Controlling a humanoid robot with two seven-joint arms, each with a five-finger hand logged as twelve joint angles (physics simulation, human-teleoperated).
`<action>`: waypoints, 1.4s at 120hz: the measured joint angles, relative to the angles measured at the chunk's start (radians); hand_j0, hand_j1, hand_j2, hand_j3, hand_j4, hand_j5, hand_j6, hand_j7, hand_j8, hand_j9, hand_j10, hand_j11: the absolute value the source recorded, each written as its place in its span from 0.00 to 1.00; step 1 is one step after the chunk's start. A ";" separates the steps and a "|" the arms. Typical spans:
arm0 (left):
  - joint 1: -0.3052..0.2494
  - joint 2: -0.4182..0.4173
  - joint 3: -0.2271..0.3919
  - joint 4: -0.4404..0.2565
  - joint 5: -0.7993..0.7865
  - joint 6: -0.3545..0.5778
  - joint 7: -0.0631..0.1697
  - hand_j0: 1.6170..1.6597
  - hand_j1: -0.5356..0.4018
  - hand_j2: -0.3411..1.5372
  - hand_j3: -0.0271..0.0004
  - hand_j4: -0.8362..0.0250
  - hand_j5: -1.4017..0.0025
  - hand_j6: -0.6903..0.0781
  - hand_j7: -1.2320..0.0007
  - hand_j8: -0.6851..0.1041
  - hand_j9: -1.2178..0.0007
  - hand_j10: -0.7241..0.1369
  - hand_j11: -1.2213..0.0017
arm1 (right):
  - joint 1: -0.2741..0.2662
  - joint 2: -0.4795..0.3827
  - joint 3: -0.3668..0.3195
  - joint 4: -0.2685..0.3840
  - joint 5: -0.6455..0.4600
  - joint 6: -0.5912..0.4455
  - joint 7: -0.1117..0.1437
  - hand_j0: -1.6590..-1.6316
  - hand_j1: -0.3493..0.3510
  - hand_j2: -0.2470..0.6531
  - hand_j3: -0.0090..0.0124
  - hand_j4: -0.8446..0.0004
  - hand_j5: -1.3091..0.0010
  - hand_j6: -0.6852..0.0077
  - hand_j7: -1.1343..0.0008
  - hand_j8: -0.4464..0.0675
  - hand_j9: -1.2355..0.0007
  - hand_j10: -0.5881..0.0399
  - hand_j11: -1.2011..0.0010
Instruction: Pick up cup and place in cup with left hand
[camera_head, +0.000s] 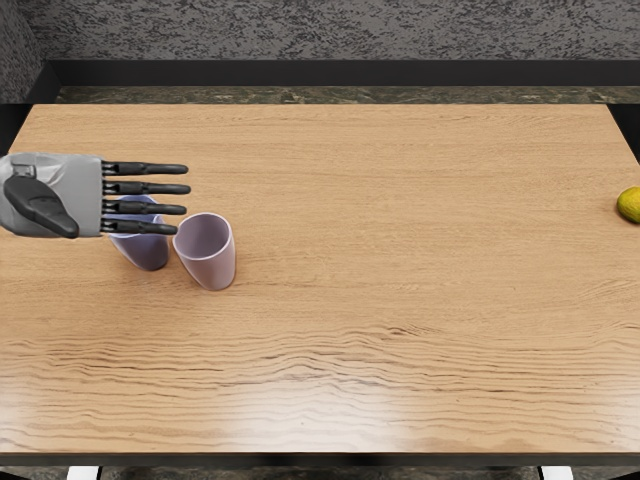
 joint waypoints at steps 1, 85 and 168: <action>0.000 0.000 0.000 0.000 0.000 0.000 0.000 0.96 0.94 0.18 0.99 0.98 1.00 0.91 1.00 0.87 1.00 0.85 1.00 | 0.000 0.000 0.000 0.000 0.000 0.000 0.000 0.04 0.05 0.27 0.42 0.96 0.97 0.94 0.96 0.81 0.97 0.89 0.97; -0.304 -0.371 -0.018 0.073 0.553 0.001 0.000 0.96 0.94 0.18 0.99 0.97 1.00 0.90 1.00 0.87 1.00 0.84 1.00 | 0.010 0.000 -0.001 0.000 -0.001 0.011 0.000 0.04 0.05 0.27 0.42 0.96 0.97 0.94 0.96 0.81 0.97 0.89 0.97; -0.252 -0.473 0.161 -0.149 1.299 0.434 0.000 0.96 0.94 0.18 0.99 0.97 1.00 0.89 1.00 0.86 1.00 0.84 1.00 | 0.016 0.000 0.000 0.000 -0.001 0.011 -0.001 0.04 0.05 0.27 0.42 0.96 0.97 0.94 0.96 0.81 0.97 0.89 0.97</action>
